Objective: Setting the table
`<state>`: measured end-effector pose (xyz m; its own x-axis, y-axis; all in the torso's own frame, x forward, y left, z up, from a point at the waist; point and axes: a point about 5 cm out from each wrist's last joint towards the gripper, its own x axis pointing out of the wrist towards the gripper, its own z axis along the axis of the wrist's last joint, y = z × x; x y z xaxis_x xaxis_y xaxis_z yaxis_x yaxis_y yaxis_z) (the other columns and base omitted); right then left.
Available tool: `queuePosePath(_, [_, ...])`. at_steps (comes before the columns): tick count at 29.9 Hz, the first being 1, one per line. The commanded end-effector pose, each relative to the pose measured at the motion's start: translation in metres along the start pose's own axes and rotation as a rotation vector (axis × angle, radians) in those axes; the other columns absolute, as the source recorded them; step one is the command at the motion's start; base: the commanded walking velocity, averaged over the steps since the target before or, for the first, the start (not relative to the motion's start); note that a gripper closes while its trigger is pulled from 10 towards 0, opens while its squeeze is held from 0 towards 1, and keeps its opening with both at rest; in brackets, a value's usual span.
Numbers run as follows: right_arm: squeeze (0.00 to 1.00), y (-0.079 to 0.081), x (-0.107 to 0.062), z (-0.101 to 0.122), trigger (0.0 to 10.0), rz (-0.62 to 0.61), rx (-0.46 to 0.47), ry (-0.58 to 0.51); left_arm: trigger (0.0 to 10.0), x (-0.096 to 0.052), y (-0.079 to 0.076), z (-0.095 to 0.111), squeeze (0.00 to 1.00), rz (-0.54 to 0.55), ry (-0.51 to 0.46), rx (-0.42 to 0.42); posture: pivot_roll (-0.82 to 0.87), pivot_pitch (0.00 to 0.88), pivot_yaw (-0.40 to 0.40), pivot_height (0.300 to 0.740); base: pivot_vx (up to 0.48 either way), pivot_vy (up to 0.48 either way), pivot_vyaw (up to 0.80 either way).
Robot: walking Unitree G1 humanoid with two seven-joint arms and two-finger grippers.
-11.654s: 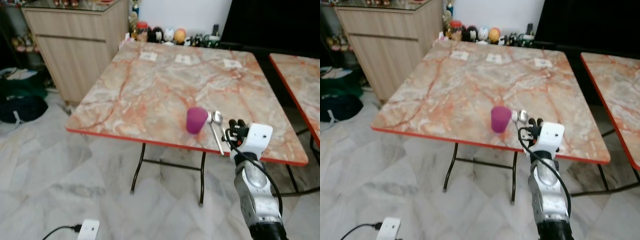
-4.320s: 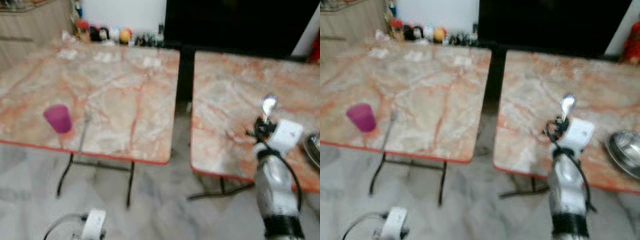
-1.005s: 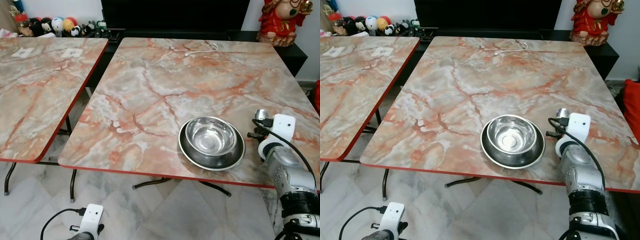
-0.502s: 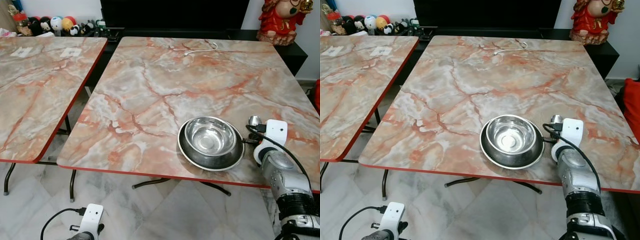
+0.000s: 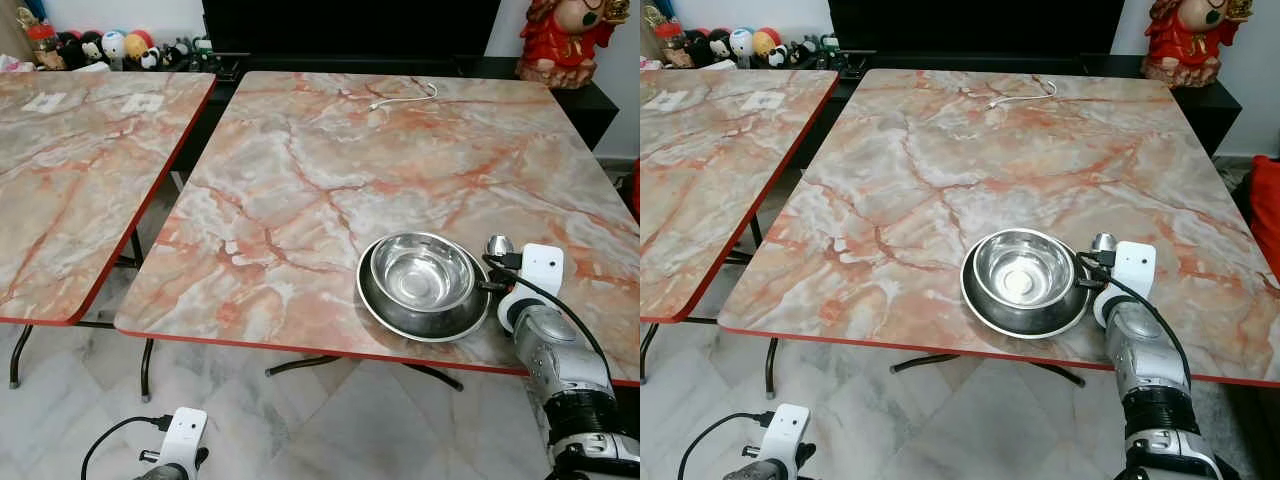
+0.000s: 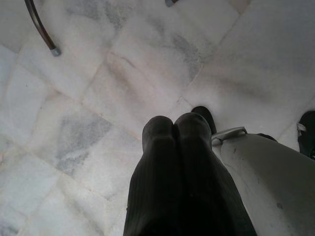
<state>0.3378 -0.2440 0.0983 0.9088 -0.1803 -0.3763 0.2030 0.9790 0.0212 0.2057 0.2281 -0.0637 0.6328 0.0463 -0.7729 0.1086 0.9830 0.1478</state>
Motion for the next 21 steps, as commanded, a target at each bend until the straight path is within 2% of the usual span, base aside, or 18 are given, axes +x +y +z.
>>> queuePosePath(1, [0.6,-0.001,0.0,-0.006,10.0,-0.007,0.004,0.017,10.0,-0.002,0.002,-0.009,0.0,0.002,0.037,0.002,0.05,0.118,0.024,0.74,0.0,0.0,0.0])
queuePosePath(3, [0.44,-0.001,0.0,-0.006,10.0,-0.009,0.003,0.017,10.0,-0.002,0.002,-0.009,0.0,0.002,0.037,0.002,0.05,0.118,0.023,0.74,0.0,0.0,0.0])
queuePosePath(4, [0.14,-0.001,0.0,-0.007,10.0,-0.009,0.002,0.017,10.0,-0.002,0.002,-0.009,0.0,0.002,0.037,0.002,0.05,0.117,0.023,0.74,0.0,0.0,0.0])
queuePosePath(5, [0.0,0.0,0.0,-0.007,10.0,-0.01,0.0,0.017,10.0,-0.002,0.002,-0.009,0.0,0.002,0.036,0.001,0.05,0.118,0.023,0.74,0.0,0.0,0.0])
queuePosePath(14, [0.0,-0.003,-0.001,-0.002,10.0,-0.051,-0.02,-0.015,10.0,-0.002,0.003,-0.009,0.0,0.003,0.036,0.001,0.05,0.118,0.023,0.74,0.0,0.0,0.0])
queuePosePath(16, [0.0,-0.006,-0.003,0.009,10.0,-0.084,-0.022,-0.101,10.0,-0.002,0.003,-0.009,0.0,0.003,0.036,0.0,0.05,0.117,0.023,0.74,0.0,0.0,0.0])
queuePosePath(21, [0.0,-0.01,-0.007,0.019,10.0,-0.111,0.003,-0.188,10.0,-0.002,0.003,-0.009,0.0,0.003,0.036,0.0,0.05,0.115,0.023,0.74,0.0,0.0,0.0])
